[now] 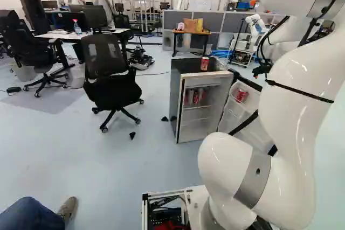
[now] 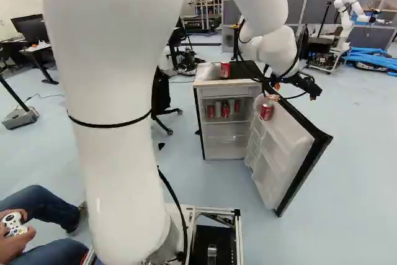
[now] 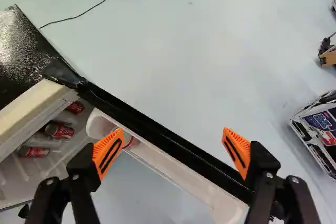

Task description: Grab a drink from the fridge

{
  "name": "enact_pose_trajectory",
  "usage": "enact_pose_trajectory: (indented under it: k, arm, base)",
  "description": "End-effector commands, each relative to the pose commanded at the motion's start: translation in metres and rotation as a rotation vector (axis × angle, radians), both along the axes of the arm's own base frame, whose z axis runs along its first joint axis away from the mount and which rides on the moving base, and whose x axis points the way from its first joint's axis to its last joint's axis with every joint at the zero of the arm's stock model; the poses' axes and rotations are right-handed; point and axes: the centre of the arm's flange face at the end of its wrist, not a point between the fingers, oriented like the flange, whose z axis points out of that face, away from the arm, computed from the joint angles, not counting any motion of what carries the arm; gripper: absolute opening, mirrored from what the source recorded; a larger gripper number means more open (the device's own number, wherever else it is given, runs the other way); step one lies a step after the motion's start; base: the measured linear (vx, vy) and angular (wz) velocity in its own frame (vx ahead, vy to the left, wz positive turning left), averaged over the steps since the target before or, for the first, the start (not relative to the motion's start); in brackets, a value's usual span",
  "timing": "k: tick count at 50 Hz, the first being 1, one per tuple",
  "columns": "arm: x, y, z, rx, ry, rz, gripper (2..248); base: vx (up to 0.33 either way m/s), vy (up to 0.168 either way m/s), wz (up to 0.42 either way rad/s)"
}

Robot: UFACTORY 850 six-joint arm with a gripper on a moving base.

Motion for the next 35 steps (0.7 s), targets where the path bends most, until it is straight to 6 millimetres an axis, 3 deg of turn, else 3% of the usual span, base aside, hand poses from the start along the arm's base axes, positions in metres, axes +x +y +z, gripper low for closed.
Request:
enact_pose_trajectory:
  k: [35]
  arm:
    - [0.001,-0.057,-0.011,0.156,-0.024,-0.177,247]
  base:
    - [0.000,0.000,0.000]
